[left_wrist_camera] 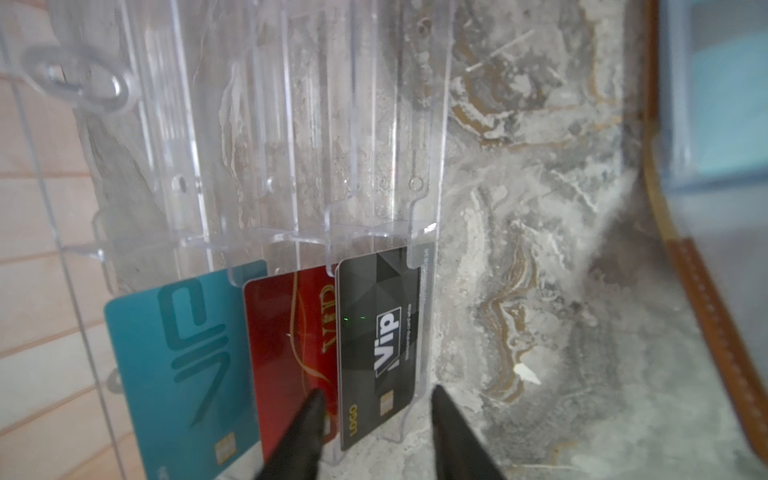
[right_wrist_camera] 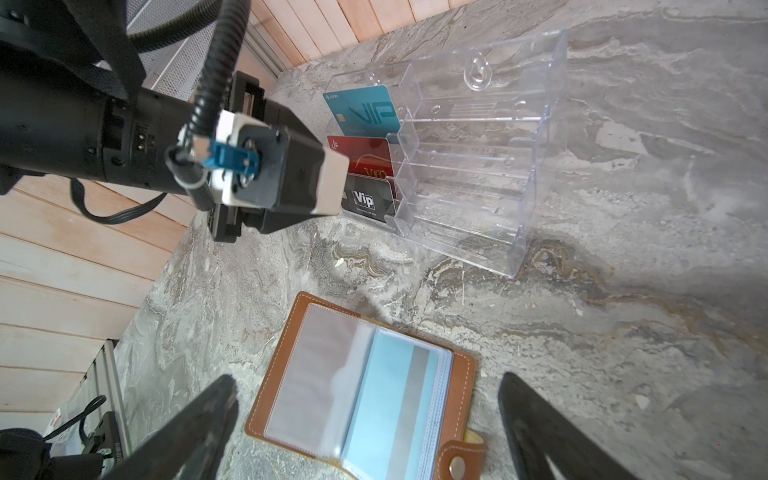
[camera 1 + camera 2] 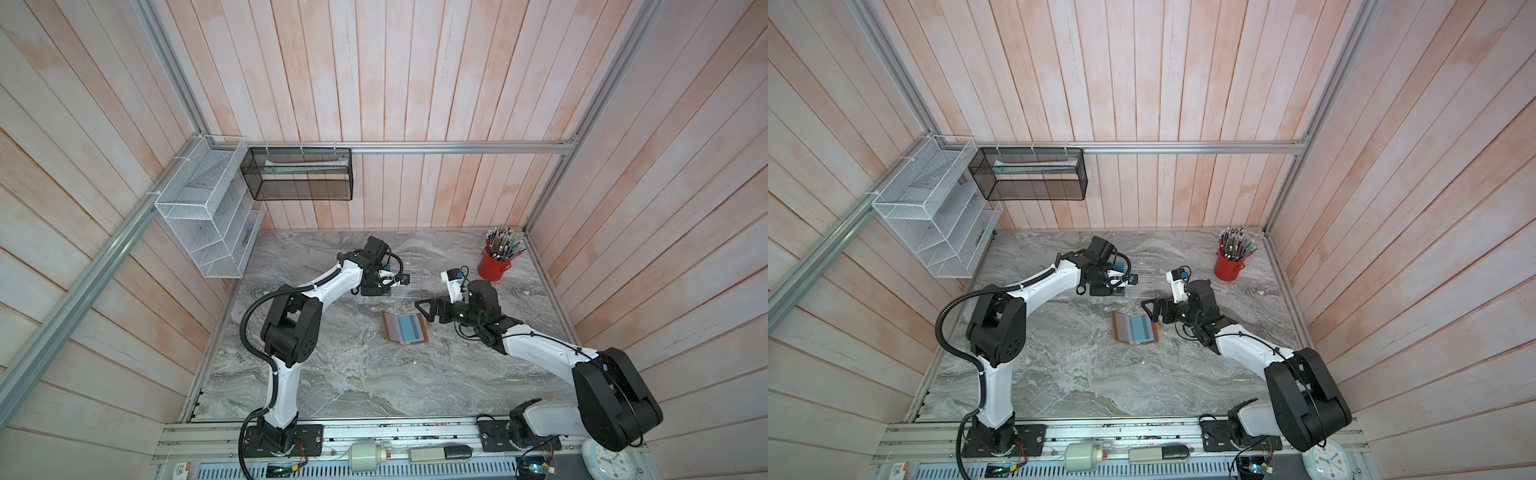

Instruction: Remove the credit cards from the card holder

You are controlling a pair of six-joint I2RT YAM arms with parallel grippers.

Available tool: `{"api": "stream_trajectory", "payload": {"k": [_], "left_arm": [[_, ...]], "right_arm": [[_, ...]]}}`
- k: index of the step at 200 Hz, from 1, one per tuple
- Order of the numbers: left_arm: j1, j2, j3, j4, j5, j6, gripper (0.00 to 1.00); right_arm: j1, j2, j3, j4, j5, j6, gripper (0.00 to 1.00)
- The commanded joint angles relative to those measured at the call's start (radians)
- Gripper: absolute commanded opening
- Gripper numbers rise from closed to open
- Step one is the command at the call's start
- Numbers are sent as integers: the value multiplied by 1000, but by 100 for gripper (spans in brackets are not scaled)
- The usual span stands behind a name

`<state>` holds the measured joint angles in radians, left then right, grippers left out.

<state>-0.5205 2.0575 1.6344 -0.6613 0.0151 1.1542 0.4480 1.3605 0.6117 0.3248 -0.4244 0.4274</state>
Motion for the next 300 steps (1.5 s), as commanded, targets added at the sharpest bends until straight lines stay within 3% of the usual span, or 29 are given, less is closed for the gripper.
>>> {"api": "stream_trajectory", "payload": {"k": [1, 7, 11, 15, 119, 162, 185, 212, 245, 263, 284, 300], "left_arm": [[-3, -19, 23, 15, -4, -18, 59], [0, -24, 24, 22, 0, -27, 70], [2, -29, 26, 25, 4, -36, 96], [5, -35, 24, 33, 8, -44, 100], [54, -335, -187, 393, 103, -375, 100], [52, -510, -313, 536, 121, -637, 100], [40, -605, -418, 673, 39, -787, 100], [28, -685, -460, 657, 35, -925, 100], [28, -788, -535, 673, 158, -1219, 100], [29, -817, -562, 663, 201, -1476, 100], [27, -803, -609, 670, 302, -1739, 100], [4, -769, -646, 707, 376, -1856, 100]], "right_arm": [[-5, 8, -14, 19, -14, 12, 98], [-5, 8, -15, 18, -11, 13, 98], [-5, 8, -14, 17, -11, 13, 98], [-5, 6, -14, 16, -10, 14, 98], [-5, 11, 34, -62, 11, 15, 98], [3, -5, 52, -114, 12, 31, 98], [20, -18, 64, -154, 17, 47, 98], [76, -37, 69, -188, 45, 69, 98], [147, -58, 47, -177, 28, 142, 98], [168, -65, 7, -128, 3, 201, 98], [173, -63, -54, -47, -22, 259, 98], [172, -53, -94, 4, -29, 281, 98]]}}
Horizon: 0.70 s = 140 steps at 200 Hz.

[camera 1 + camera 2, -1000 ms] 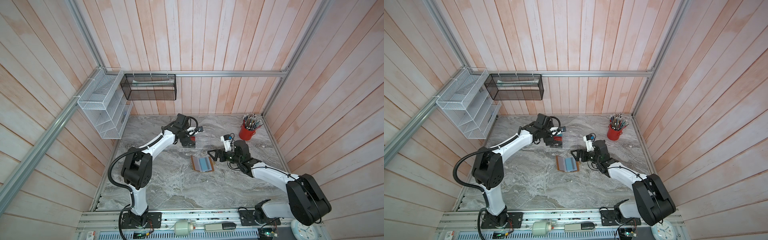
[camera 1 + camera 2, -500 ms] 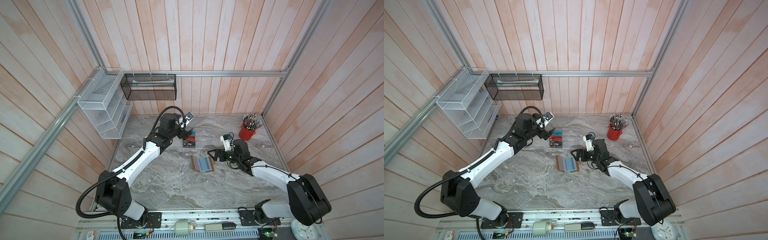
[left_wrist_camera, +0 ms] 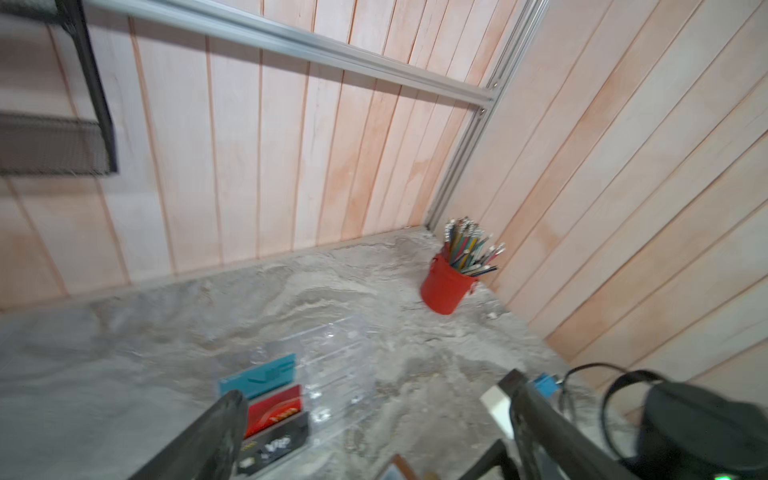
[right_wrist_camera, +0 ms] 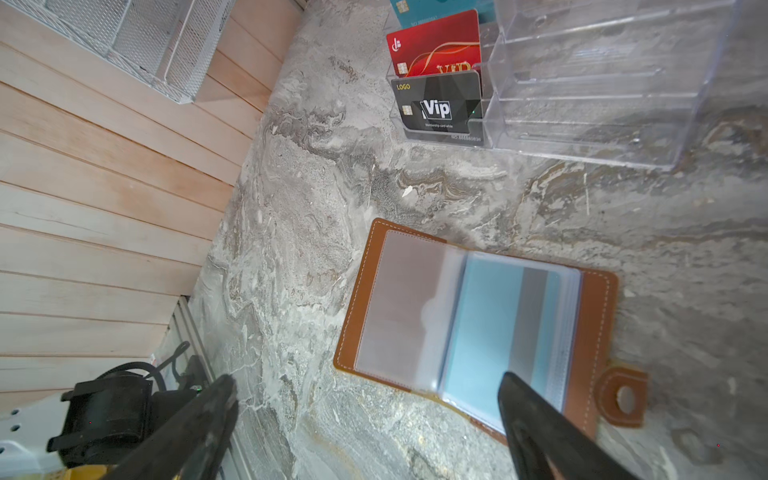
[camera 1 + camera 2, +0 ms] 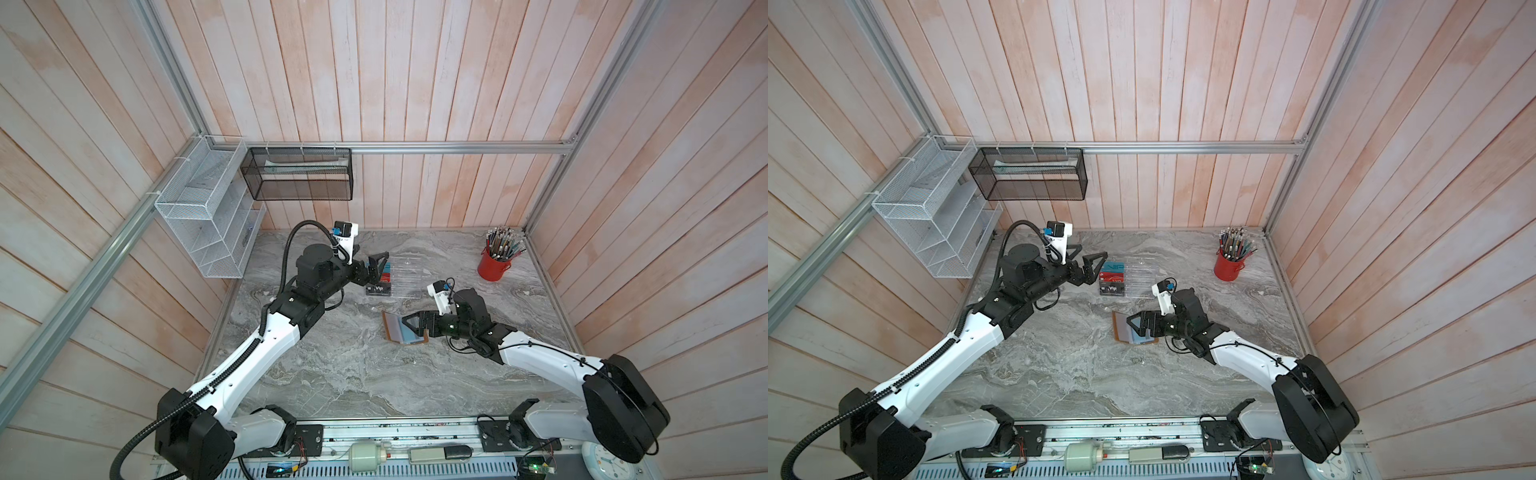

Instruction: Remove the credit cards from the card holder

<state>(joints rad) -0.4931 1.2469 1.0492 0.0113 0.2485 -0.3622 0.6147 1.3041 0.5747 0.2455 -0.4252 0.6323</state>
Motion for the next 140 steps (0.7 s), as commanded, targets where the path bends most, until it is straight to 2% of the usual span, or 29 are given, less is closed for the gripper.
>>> {"api": "stream_trajectory", "payload": {"k": [1, 22, 81, 109, 140], "left_arm": [[-26, 43, -63, 34, 143, -345, 100], [-69, 78, -107, 74, 147, -411, 100], [-128, 168, -115, 4, 167, -519, 100], [-131, 220, -154, 110, 212, -596, 100], [-152, 286, -115, 133, 216, -609, 100]], "right_arm": [[5, 5, -58, 86, -29, 76, 98], [5, 30, -83, 117, -37, 84, 98], [-9, 97, -120, 207, -83, 111, 98], [-27, 112, -124, 221, -89, 131, 98], [-41, 128, -126, 231, -90, 152, 98]]}}
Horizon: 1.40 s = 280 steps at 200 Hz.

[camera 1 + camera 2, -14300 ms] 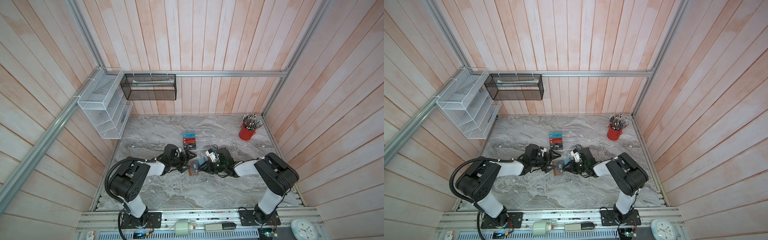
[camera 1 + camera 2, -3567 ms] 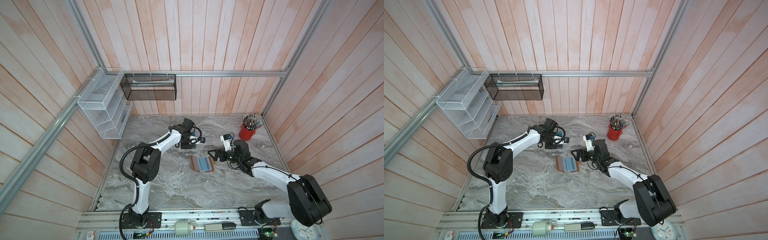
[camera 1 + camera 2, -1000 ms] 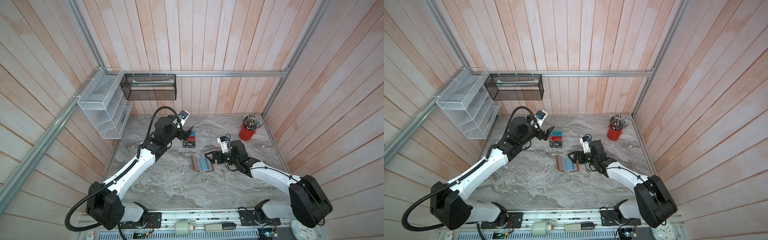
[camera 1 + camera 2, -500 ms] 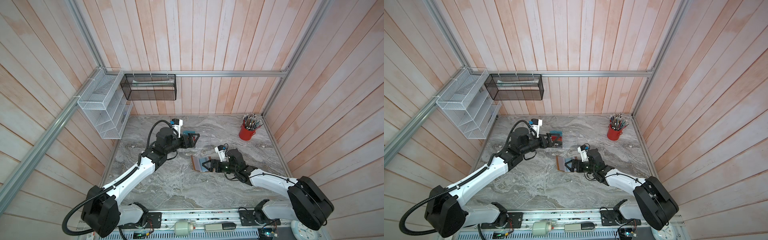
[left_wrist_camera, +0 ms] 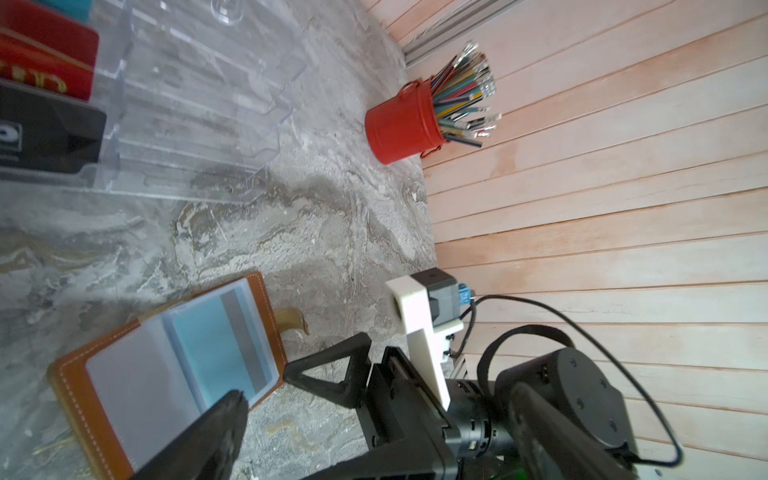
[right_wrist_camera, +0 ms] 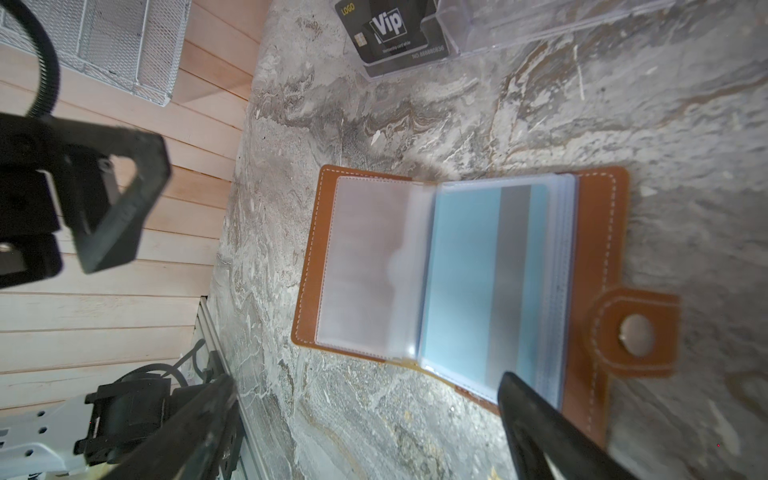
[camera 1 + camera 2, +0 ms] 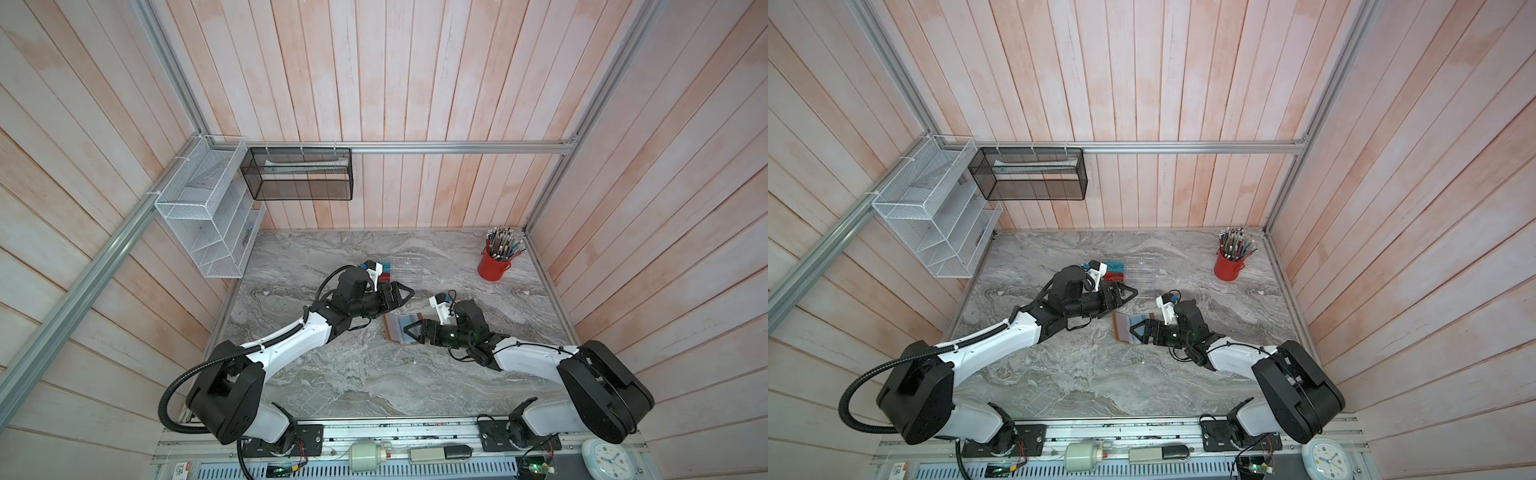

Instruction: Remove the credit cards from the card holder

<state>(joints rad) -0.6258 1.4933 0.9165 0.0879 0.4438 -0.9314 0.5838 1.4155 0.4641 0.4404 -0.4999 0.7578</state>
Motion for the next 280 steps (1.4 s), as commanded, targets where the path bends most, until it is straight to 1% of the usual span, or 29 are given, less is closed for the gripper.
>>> {"api": "stream_trajectory", "payload": {"k": [1, 23, 70, 90, 122, 194, 242, 280], "left_arm": [[-20, 42, 18, 56, 20, -39, 100], [-24, 86, 8, 75, 31, -62, 100], [-26, 118, -70, 116, 14, -95, 100], [-19, 130, -86, 120, 1, -96, 100], [-2, 156, -112, 161, 17, -115, 100], [15, 180, -164, 189, 18, -121, 100], [23, 199, -226, 233, 19, -137, 100], [26, 203, -247, 250, 17, -142, 100]], "right_arm": [[-10, 18, -16, 37, -14, 26, 98], [-19, 42, -9, 39, -23, 39, 98], [-27, 71, -8, 56, -23, 55, 98], [-28, 80, -5, 59, -22, 56, 98], [-27, 96, 3, 51, -18, 61, 98], [-30, 113, 0, 63, -12, 69, 98], [-31, 109, -7, 64, -6, 75, 98], [-30, 118, -20, 97, -27, 89, 98]]}}
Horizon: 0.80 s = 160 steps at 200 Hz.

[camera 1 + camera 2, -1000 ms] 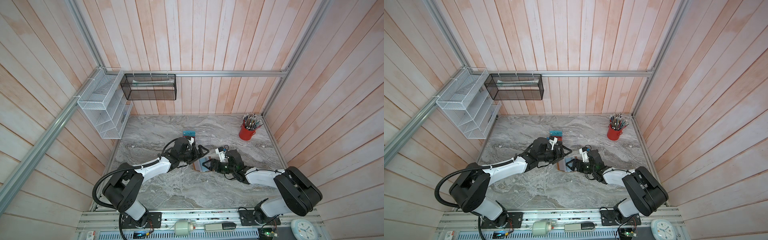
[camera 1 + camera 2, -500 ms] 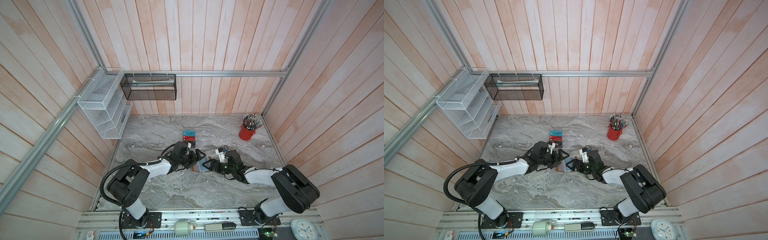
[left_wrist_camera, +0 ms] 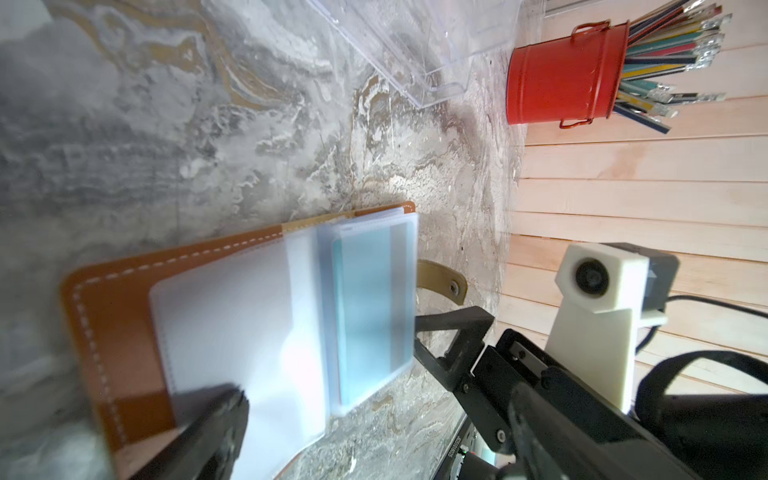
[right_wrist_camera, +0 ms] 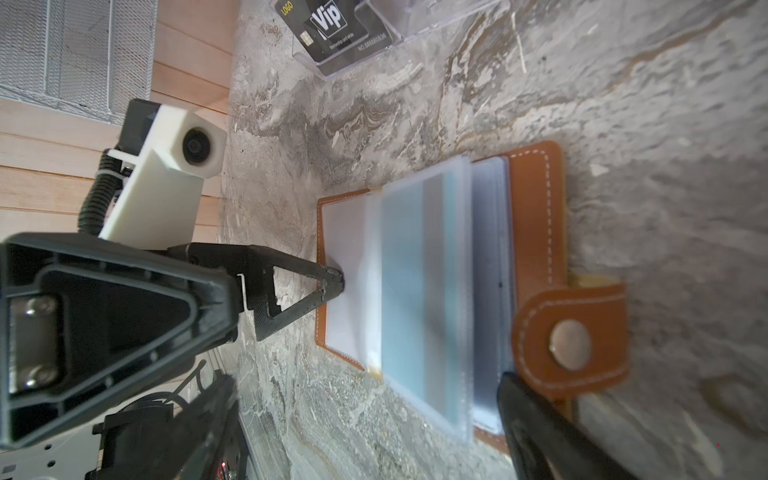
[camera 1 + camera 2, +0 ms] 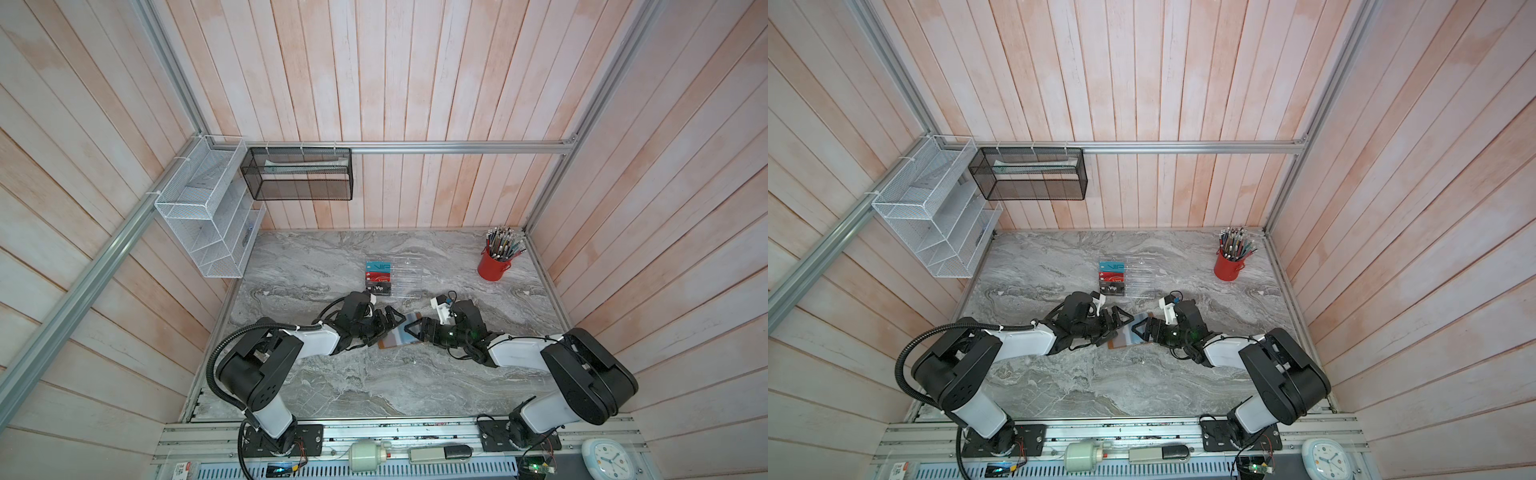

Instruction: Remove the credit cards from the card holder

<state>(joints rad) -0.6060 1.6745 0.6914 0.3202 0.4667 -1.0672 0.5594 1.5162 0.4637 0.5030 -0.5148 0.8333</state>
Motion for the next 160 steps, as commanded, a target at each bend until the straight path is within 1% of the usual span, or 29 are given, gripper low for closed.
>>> {"api": "stream_trajectory", "payload": {"k": [1, 55, 79, 120, 160], "left_arm": [[8, 23, -22, 17, -6, -7, 100], [11, 27, -27, 26, -7, -8, 100], [12, 28, -34, 36, -5, -15, 100], [16, 23, -54, 65, -2, -34, 100], [30, 9, -83, 102, 12, -62, 100]], "right_arm": [[-6, 17, -19, 37, -13, 13, 98], [8, -3, -28, 101, -45, 8, 98], [21, -17, -11, 104, -46, 0, 98], [34, 14, 23, 119, -62, 4, 98], [63, 35, 41, 191, -80, 27, 98]]}}
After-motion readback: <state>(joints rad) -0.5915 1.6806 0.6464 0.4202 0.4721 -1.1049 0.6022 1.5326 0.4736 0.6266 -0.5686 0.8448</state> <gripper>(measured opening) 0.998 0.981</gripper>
